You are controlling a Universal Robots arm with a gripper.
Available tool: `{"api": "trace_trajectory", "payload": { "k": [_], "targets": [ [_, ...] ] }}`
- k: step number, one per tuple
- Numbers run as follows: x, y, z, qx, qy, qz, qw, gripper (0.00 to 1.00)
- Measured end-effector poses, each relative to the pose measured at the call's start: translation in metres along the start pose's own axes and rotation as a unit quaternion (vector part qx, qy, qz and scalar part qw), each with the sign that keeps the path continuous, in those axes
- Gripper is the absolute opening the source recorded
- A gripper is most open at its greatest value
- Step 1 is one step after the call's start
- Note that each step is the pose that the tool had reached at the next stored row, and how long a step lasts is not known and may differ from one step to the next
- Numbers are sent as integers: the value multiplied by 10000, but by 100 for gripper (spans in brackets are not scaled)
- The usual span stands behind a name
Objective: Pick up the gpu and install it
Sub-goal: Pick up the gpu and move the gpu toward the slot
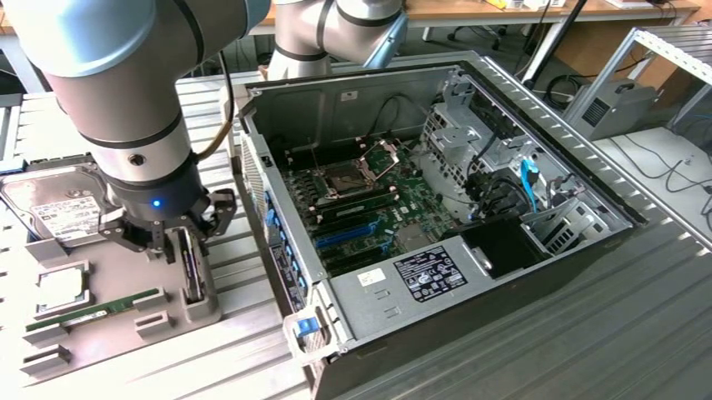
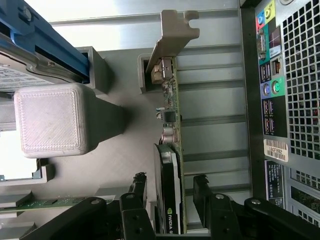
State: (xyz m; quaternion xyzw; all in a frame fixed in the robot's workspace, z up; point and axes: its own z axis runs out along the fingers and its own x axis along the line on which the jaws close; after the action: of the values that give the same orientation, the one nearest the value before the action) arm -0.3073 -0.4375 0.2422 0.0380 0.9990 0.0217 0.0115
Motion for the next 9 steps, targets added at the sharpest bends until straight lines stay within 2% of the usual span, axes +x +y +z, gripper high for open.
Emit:
{"api": "trace_trajectory", "payload": {
  "k": [3, 4, 5, 9],
  "targets": [
    [0, 0, 0, 0, 0, 0, 10000, 34],
    [0, 0, 0, 0, 1, 0, 10000, 34],
    [0, 0, 0, 0, 0, 0, 10000, 28],
    [0, 0, 0, 0, 0, 0, 10000, 27]
  ]
}}
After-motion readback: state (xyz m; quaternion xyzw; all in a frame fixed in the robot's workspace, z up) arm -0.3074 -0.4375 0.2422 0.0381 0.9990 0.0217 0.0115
